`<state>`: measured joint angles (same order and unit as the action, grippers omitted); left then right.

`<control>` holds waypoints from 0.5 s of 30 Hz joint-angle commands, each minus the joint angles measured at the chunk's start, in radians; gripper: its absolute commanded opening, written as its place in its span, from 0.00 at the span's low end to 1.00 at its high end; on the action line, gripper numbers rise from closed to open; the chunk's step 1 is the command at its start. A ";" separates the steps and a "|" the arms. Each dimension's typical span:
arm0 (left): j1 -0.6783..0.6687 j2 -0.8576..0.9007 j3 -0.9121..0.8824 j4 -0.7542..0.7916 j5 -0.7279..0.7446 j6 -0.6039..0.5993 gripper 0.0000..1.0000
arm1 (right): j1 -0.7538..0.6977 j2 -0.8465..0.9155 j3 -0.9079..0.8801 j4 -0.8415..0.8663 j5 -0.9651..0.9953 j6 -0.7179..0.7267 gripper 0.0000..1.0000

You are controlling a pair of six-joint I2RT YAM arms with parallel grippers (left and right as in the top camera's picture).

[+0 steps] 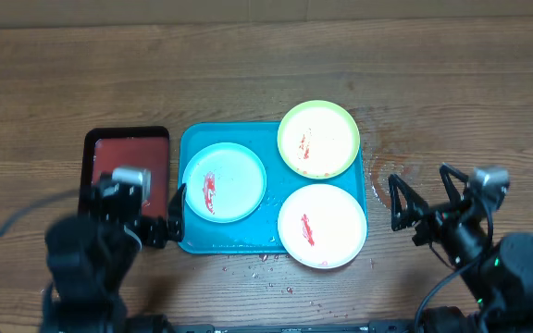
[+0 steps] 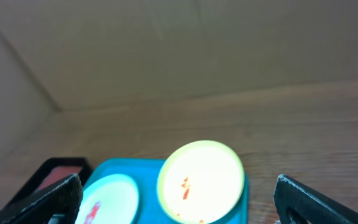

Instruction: Clean dirty plates on tray and stack at the side

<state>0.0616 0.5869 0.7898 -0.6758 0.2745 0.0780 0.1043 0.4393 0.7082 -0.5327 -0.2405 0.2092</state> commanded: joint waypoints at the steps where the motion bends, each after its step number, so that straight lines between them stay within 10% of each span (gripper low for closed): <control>1: 0.011 0.201 0.214 -0.127 0.094 -0.015 1.00 | -0.006 0.127 0.129 -0.040 -0.116 -0.002 1.00; 9: 0.011 0.603 0.720 -0.549 0.084 0.006 0.99 | 0.001 0.471 0.405 -0.281 -0.229 -0.002 1.00; 15: 0.010 0.768 0.791 -0.571 0.111 -0.017 1.00 | 0.015 0.727 0.541 -0.422 -0.229 0.000 1.00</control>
<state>0.0616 1.2884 1.5616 -1.2289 0.3462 0.0799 0.1131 1.0946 1.2079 -0.9524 -0.4484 0.2089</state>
